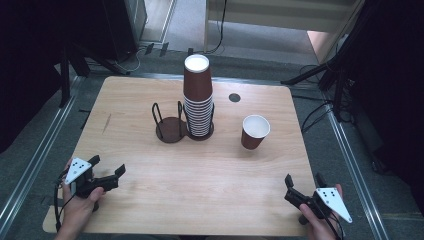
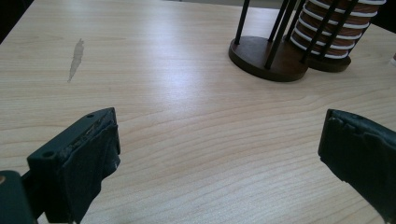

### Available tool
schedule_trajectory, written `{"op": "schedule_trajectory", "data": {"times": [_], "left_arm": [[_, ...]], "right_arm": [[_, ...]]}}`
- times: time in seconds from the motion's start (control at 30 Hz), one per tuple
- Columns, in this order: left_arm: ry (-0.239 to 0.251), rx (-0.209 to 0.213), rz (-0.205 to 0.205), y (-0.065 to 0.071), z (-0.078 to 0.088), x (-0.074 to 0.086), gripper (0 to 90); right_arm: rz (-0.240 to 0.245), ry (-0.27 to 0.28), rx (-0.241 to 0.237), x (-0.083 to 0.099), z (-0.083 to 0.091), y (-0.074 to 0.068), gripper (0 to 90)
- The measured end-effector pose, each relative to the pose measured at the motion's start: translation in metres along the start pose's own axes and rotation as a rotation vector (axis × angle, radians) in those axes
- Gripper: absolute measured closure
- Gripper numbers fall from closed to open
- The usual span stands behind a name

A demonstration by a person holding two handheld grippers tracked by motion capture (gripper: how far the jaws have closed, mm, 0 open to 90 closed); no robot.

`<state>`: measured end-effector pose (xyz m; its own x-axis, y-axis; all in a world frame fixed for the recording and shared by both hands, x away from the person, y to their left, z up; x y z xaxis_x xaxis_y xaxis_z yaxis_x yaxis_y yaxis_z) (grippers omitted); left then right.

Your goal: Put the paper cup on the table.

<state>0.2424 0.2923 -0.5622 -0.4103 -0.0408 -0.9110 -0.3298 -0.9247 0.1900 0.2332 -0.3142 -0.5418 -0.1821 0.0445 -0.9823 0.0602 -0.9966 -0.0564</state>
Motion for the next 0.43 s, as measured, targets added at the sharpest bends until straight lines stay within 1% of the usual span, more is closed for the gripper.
{"op": "schedule_trajectory", "data": {"times": [0.07, 0.17, 0.27, 0.43], "left_arm": [[0.001, -0.007, 0.0, 0.0, 0.0, 0.0, 0.0], [0.005, -0.012, -0.002, 0.001, 0.0, 0.0, 0.0], [0.003, -0.012, -0.002, 0.0, 0.0, 0.0, 0.0], [0.002, -0.01, -0.001, 0.0, -0.001, 0.0, 0.0]], "right_arm": [[-0.012, -0.002, 0.001, 0.0, 0.002, 0.0, 0.0], [-0.009, -0.006, -0.006, 0.003, 0.003, -0.002, 0.0], [0.013, -0.013, -0.008, 0.006, 0.002, -0.003, 0.0], [0.004, -0.027, 0.005, 0.011, 0.0, 0.001, 0.0]]}}
Point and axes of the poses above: each handheld gripper's, and its own axes: z roughly backward along the jaws, x roughly out of its underside, y roughly to its right, the point moved 3 cm from there along -z, roughly forward along the jaws, and after that the axes turned 4 degrees about x, right-handed, at the moved point
